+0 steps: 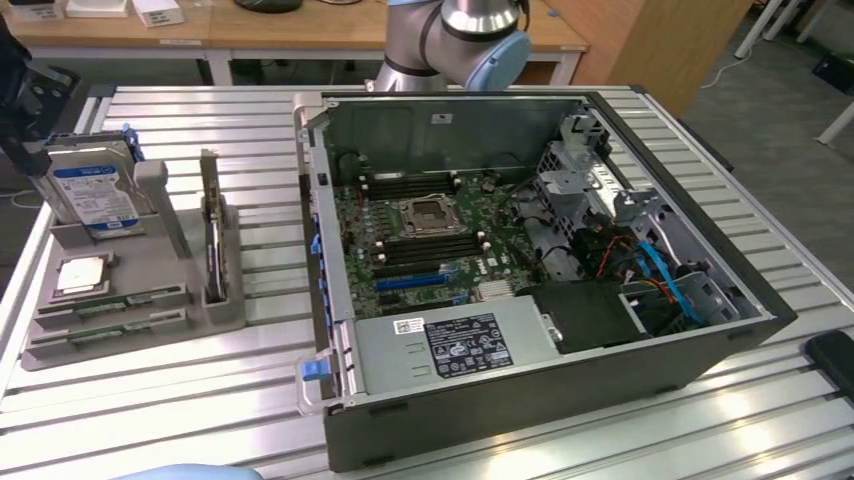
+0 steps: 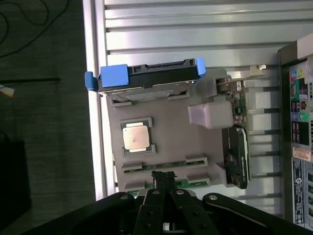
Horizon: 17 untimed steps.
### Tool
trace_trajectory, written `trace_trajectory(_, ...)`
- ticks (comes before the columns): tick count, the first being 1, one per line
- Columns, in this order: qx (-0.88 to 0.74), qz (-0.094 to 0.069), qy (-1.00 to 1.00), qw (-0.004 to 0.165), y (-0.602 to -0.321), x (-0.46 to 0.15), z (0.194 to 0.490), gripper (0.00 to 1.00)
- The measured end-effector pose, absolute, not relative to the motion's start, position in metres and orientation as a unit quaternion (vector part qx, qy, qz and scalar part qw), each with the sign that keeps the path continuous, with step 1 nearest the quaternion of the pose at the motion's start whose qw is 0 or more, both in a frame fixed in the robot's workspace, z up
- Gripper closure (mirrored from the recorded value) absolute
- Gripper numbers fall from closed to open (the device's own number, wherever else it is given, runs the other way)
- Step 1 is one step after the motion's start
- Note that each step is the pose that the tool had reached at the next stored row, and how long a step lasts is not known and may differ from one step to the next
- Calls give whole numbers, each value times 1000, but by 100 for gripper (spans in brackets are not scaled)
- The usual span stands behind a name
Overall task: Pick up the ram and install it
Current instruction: 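Pick up the ram and move it above insertion slot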
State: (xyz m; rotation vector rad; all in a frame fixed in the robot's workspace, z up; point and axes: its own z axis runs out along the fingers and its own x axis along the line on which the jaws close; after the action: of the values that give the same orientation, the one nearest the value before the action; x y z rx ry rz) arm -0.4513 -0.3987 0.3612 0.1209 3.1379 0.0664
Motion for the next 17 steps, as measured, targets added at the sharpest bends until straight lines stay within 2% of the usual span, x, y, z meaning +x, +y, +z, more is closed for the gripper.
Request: trace_trajectory(17,39,21,999,-1,-399,-451,331,90)
